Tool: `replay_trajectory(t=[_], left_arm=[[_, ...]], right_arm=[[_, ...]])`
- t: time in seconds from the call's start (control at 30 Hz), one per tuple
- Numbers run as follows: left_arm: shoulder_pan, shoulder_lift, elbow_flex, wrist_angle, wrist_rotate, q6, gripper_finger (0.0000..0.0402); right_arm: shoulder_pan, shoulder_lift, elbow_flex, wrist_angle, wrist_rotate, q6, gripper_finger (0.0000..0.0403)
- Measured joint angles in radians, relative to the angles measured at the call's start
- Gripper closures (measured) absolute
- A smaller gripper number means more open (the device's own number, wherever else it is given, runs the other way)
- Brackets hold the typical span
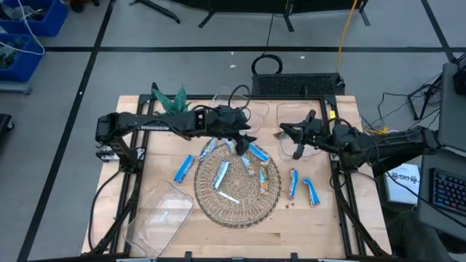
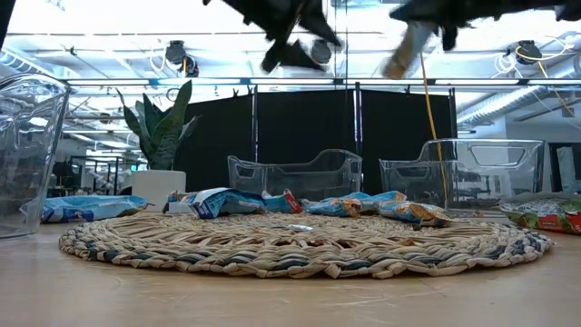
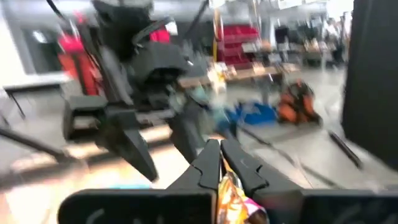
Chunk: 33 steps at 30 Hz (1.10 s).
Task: Pick and place Granola Bars by type
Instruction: Put the top left yellow granola bar into the top right transparent bin, then put the left yellow granola bar into the top right transparent bin
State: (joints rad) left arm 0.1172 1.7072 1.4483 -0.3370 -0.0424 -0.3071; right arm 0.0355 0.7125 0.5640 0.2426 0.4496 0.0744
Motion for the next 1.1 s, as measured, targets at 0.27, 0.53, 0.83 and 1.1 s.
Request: replay_trajectory(t=[0.27, 0.53, 0.83, 1.1], left_arm=[[0.017, 0.092, -0.001, -0.128, 0.004, 0.011, 0.0121], [-0.012, 0.241, -0.001, -0.124, 0.112, -0.004, 0.0152], [-0.062, 0.334, -0.002, -0.105, 0.139, -0.009, 0.0155], [-0.108, 0.322, -0.001, -0.094, 0.037, 0.482, 0.0121]], right_arm=[[-0.134, -0.044, 0.0, -0.511, -0.008, 0.09, 0.0403], [-0.245, 0.04, -0.002, -0.63, -0.156, 0.083, 0.0402], [-0.259, 0.084, -0.04, -0.57, -0.166, 0.097, 0.0345], [-0.259, 0.077, -0.039, -0.53, -0.25, 0.094, 0.0223]])
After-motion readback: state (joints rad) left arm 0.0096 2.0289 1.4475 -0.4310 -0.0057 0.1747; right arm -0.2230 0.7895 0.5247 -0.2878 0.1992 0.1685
